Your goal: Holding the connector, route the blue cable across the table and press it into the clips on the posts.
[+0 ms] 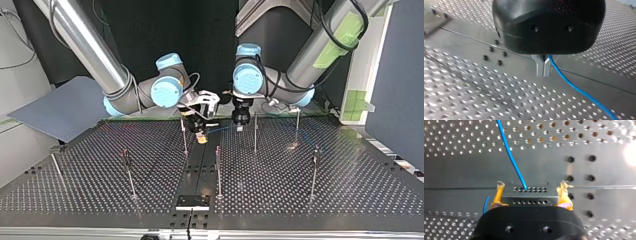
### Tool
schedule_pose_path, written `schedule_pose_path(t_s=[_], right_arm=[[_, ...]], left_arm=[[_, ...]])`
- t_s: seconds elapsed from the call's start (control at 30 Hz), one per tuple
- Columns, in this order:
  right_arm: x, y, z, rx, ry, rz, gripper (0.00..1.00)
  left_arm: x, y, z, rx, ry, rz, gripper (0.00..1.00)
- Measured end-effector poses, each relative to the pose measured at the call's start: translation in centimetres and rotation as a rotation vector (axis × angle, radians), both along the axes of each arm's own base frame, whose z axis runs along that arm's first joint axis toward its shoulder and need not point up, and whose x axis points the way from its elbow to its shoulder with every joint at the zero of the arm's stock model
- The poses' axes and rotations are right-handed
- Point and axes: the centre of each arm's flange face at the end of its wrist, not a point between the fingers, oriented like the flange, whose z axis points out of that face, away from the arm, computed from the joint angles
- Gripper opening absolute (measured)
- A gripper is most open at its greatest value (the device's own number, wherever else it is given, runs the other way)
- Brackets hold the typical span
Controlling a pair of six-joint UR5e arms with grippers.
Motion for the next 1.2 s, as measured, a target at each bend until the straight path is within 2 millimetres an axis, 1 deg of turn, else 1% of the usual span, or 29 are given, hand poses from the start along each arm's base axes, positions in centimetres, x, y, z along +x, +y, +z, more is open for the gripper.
schedule_pose_path(t_s=[0.37,0.6,1.03,1.2], right_arm=[[-1.6,1.3,5.6,0.019,-0.037,-0.016,0.00],[-2.7,2.0,9.8,-0.004,-0.079,-0.024,0.00],[-5.0,3.5,16.5,-0.058,-0.121,-0.034,0.00],[-5.8,4.3,19.1,-0.087,-0.144,-0.036,0.00]], left_arm=[[-1.5,0.8,4.7,-0.012,-0.028,0.041,0.00],[-2.3,1.1,7.7,-0.022,-0.061,0.044,0.00],[-3.7,1.4,15.2,-0.045,-0.155,0.036,0.00],[-4.3,1.7,17.6,-0.068,-0.205,0.020,0.00]])
